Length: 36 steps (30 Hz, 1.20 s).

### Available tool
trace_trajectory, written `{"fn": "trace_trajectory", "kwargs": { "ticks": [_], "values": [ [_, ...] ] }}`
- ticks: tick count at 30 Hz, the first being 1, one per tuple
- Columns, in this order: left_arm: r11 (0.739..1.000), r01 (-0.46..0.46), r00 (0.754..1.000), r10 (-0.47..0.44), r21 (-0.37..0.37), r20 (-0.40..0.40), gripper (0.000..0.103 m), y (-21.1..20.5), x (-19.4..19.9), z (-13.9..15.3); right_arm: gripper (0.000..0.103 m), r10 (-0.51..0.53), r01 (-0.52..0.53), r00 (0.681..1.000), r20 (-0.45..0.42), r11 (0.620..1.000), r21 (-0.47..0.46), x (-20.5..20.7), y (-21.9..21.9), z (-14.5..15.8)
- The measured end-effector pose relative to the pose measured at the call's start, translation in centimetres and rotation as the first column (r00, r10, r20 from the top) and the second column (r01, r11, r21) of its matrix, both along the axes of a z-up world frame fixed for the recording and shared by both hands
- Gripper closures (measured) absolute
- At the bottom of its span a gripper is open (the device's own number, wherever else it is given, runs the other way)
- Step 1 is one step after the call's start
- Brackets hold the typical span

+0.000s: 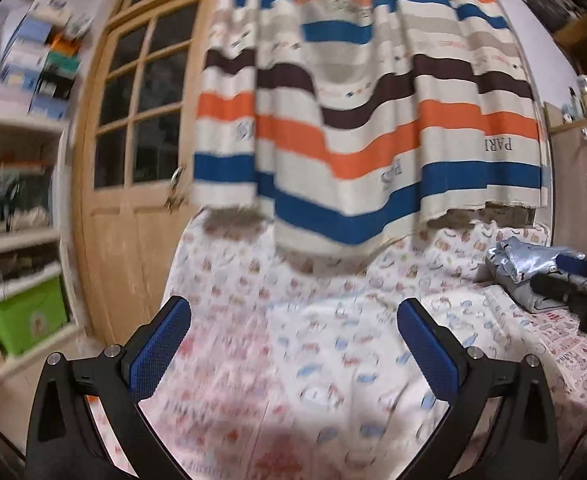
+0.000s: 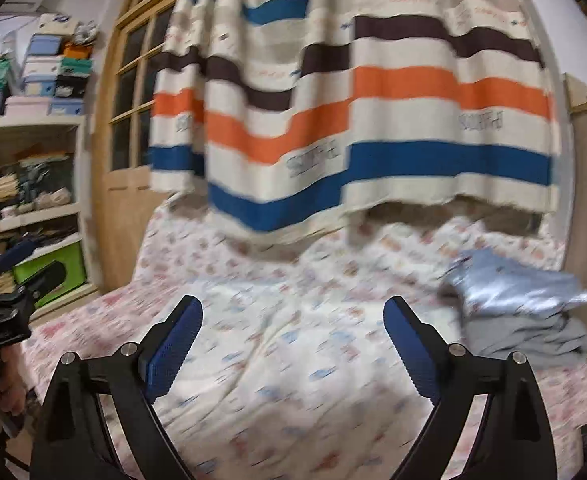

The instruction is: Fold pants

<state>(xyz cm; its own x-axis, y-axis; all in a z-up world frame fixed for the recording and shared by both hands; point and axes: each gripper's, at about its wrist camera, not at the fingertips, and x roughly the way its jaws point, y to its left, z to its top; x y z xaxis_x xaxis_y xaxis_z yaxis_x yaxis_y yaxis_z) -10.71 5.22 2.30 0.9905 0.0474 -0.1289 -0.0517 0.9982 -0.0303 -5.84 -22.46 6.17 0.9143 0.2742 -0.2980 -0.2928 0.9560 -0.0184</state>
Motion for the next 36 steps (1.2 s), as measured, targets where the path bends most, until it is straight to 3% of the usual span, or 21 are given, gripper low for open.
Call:
{"fn": "trace_trajectory", "kwargs": {
  "ticks": [2,5,9,12,15,20,23,26,28,32,36],
  "values": [
    [0.999,-0.030,0.999,0.030,-0.045,-0.011,0.001,1.5,-0.8,-1.1,0.010,0.124,-0.124,0.990,-0.065,0.992,0.006,0.0,2.2,-1.6],
    [0.995,-0.058,0.998,0.056,-0.081,-0.032,0.001,3.4,-2.0,-2.7,0.012,0.294,-0.303,0.936,-0.191,0.953,-0.017,0.2,5.4,-3.7],
    [0.996,-0.092,0.991,0.090,-0.016,-0.095,0.001,3.9,-2.9,-4.6,0.027,0.343,-0.376,0.909,-0.237,0.921,-0.106,-0.4,8.0,-5.8],
    [0.993,-0.114,0.985,0.117,0.028,-0.129,0.001,3.9,-3.3,-6.0,0.037,0.377,-0.417,0.878,-0.296,0.905,-0.085,-0.1,9.2,-7.1],
    [0.993,-0.117,0.983,0.119,0.026,-0.141,0.001,4.3,-3.8,-7.0,0.045,0.406,-0.456,0.851,-0.332,0.886,-0.085,0.2,10.5,-8.1],
    [0.993,-0.119,0.984,0.116,-0.014,-0.136,0.001,5.6,-4.5,-7.4,0.046,0.443,-0.516,0.825,-0.351,0.844,-0.146,-0.5,13.6,-9.4],
    [0.991,-0.133,0.984,0.129,-0.022,-0.124,0.001,6.4,-5.1,-7.7,0.046,0.434,-0.528,0.821,-0.372,0.824,-0.205,-0.6,15.1,-10.4],
    [0.989,-0.144,0.983,0.139,-0.034,-0.120,0.001,6.9,-5.5,-8.2,0.059,0.382,-0.491,0.847,-0.370,0.830,-0.266,-0.1,16.1,-11.0],
    [0.990,-0.137,0.982,0.131,-0.044,-0.134,0.001,7.2,-5.4,-8.4,0.065,0.367,-0.483,0.846,-0.386,0.834,-0.266,0.4,16.2,-11.2],
    [0.990,-0.138,0.982,0.132,-0.040,-0.132,0.001,7.5,-5.4,-8.6,0.090,0.310,-0.425,0.873,-0.376,0.861,-0.278,0.6,16.2,-11.2],
    [0.991,-0.119,0.985,0.110,-0.065,-0.132,0.001,7.8,-5.7,-8.3,0.093,0.327,-0.426,0.868,-0.373,0.878,-0.221,0.0,15.6,-10.4]
  ]
}}
